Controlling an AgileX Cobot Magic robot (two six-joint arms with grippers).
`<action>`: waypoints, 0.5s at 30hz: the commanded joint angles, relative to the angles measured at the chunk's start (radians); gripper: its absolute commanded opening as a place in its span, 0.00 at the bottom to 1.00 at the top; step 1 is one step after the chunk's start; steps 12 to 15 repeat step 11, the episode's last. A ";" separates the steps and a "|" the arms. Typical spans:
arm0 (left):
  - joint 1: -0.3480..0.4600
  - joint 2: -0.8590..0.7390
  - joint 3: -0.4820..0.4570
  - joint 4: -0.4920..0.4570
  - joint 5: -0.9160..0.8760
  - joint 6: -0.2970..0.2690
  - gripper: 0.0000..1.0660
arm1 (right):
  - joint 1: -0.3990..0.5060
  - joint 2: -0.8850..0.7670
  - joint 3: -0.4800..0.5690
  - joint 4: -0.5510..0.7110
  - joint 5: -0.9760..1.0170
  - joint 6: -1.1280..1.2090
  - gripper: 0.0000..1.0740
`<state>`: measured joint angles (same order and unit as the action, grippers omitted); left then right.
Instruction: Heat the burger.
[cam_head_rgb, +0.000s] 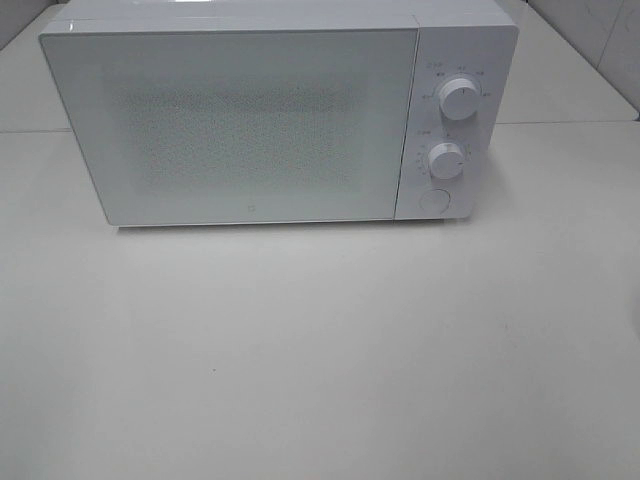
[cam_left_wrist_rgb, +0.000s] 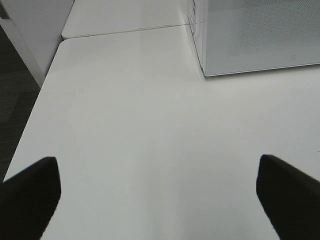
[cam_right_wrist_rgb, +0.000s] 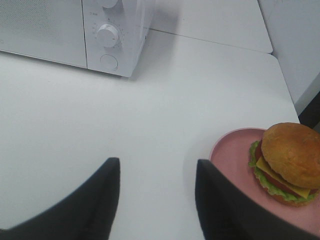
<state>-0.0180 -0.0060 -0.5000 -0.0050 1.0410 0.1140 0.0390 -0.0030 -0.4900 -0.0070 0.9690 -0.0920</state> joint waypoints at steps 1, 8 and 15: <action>-0.007 -0.026 0.002 -0.009 -0.007 0.001 0.95 | 0.000 -0.025 -0.001 -0.003 -0.007 -0.004 0.46; -0.007 -0.026 0.002 -0.009 -0.007 0.001 0.95 | 0.000 -0.025 -0.001 -0.003 -0.007 -0.004 0.46; -0.007 -0.026 0.002 -0.009 -0.007 0.001 0.94 | 0.000 -0.025 -0.001 -0.003 -0.007 -0.004 0.46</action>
